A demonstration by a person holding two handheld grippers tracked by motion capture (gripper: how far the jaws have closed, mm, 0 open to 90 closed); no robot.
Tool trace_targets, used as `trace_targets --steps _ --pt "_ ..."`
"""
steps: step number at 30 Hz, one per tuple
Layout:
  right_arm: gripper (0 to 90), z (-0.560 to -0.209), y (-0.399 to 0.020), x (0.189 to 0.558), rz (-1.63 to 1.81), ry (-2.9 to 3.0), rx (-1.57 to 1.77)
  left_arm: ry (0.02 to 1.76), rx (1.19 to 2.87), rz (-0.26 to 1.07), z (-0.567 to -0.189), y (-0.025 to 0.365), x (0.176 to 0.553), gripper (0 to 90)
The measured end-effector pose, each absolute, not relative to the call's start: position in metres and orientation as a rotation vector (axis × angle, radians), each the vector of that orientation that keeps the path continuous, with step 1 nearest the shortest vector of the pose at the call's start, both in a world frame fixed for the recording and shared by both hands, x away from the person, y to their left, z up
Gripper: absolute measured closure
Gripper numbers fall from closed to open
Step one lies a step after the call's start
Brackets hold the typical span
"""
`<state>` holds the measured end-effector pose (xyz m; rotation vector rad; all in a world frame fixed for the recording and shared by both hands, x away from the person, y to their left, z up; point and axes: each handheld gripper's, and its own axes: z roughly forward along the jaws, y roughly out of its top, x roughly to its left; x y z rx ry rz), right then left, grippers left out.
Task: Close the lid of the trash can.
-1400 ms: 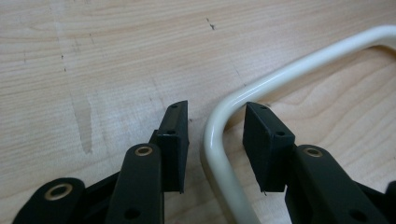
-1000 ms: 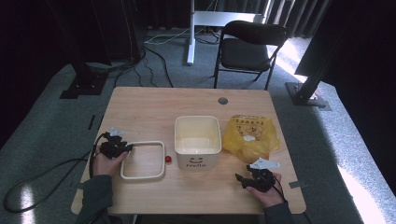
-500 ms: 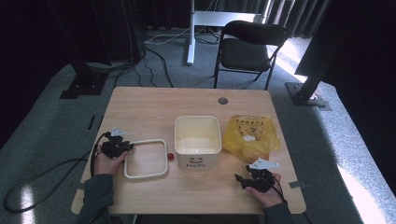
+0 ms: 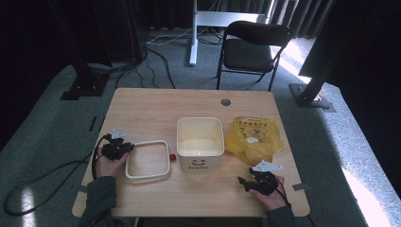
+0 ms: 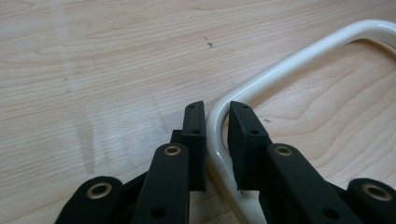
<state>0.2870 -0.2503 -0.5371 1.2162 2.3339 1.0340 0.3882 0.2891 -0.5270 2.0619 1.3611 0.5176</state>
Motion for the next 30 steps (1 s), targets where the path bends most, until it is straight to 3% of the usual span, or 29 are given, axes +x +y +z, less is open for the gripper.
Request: trace_targets --steps 11,30 --pt "36.1 -0.538 -0.250 0.287 1.033 2.336 1.212 1.398 1.961 0.495 -0.513 0.295 0.384 79.1" --pt "36.4 -0.539 -0.248 0.287 1.036 2.343 1.216 1.380 1.796 0.535 -0.444 0.301 0.387 79.6"
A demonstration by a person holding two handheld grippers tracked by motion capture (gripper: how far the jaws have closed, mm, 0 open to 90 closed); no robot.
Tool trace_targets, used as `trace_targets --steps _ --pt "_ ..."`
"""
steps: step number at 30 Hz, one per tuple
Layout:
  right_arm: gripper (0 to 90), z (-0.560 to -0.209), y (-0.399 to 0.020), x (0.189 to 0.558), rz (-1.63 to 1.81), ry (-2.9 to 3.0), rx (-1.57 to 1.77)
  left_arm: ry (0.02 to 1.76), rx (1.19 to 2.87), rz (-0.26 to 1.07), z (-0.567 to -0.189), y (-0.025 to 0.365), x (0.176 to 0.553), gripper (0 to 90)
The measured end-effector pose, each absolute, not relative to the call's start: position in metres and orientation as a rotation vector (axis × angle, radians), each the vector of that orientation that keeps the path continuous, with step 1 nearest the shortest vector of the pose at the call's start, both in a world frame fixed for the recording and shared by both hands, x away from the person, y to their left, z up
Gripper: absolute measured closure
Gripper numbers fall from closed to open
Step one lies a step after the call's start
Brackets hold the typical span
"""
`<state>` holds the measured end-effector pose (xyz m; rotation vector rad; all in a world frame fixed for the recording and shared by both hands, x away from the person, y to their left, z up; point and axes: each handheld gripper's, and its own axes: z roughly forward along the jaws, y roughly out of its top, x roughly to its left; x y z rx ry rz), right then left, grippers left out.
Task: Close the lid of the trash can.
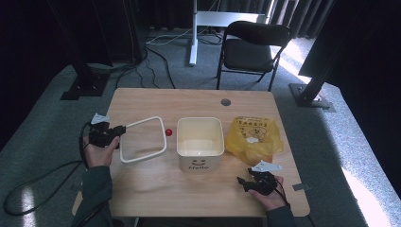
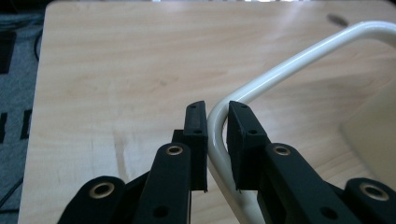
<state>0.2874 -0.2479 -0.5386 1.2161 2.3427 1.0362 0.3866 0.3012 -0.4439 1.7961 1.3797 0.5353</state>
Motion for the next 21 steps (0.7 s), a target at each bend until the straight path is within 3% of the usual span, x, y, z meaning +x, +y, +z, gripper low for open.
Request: trace_targets --steps 9,21 --pt "36.5 -0.540 -0.248 0.288 1.033 2.349 1.212 1.297 1.814 0.529 -0.414 0.265 0.392 79.9" --pt "36.6 -0.539 -0.249 0.287 1.035 2.344 1.217 1.228 1.910 0.509 -0.418 0.207 0.402 80.0"
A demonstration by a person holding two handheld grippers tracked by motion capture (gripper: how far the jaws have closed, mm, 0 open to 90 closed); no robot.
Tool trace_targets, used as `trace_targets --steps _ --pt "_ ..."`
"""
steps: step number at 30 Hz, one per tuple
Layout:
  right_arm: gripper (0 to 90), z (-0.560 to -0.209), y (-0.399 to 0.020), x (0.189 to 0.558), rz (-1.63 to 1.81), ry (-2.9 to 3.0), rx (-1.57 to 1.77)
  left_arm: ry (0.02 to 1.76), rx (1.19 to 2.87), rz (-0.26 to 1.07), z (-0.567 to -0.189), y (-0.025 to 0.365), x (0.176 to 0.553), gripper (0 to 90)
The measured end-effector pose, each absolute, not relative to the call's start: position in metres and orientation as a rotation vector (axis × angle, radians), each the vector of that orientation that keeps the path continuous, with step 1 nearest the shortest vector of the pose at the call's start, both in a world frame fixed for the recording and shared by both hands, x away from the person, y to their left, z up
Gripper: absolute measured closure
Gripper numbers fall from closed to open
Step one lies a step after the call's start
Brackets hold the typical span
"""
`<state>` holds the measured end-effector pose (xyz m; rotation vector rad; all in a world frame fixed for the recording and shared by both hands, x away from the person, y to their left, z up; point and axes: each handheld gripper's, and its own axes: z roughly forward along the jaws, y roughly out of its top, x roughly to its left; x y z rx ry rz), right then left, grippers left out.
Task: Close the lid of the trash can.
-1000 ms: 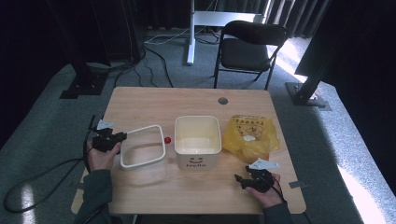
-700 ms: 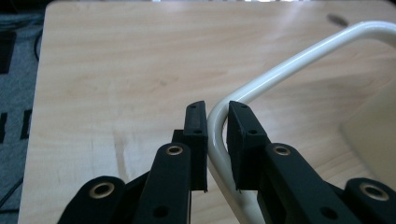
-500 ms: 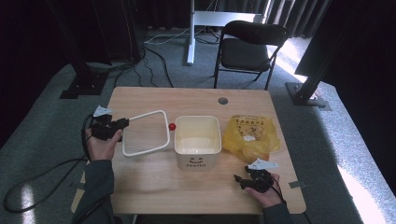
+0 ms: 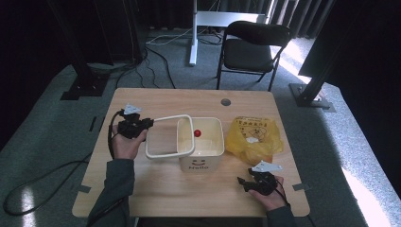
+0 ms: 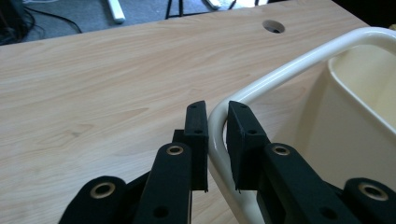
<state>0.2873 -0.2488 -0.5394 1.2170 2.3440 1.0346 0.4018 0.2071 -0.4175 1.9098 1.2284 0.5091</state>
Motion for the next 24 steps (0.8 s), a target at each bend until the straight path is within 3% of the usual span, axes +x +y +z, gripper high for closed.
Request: trace_targets --steps 24 --pt "36.4 -0.542 -0.248 0.287 1.036 2.354 1.217 1.228 1.917 0.488 -0.419 0.173 0.407 80.0"
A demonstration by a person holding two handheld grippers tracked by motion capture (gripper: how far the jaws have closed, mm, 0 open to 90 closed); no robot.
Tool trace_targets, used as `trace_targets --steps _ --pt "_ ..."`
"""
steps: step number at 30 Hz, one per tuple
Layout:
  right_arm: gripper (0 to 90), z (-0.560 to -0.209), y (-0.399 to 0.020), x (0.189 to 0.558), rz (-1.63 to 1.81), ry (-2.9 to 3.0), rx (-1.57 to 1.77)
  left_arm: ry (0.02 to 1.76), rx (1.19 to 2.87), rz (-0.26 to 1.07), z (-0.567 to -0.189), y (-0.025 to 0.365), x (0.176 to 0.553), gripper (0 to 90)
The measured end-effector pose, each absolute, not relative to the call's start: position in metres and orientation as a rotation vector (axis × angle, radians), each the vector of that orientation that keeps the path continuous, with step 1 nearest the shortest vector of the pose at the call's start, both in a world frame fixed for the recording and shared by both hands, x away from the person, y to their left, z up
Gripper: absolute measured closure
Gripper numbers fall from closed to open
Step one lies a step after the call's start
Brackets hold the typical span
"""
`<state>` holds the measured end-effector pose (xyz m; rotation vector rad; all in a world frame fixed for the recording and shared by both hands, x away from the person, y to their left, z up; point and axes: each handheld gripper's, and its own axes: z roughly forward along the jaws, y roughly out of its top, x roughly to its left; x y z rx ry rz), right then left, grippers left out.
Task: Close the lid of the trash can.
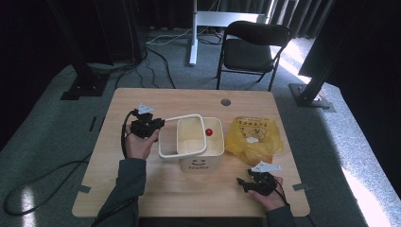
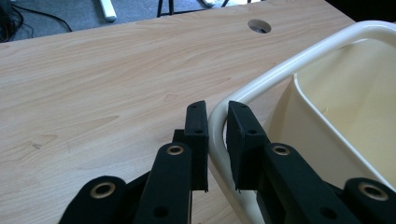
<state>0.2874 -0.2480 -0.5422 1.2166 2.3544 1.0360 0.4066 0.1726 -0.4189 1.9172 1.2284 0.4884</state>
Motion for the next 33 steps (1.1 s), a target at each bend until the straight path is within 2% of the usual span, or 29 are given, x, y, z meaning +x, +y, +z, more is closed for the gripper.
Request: trace_targets --steps 33 --pt "36.2 -0.543 -0.249 0.288 1.052 2.350 1.227 1.207 1.899 0.445 -0.417 0.148 0.412 80.2"
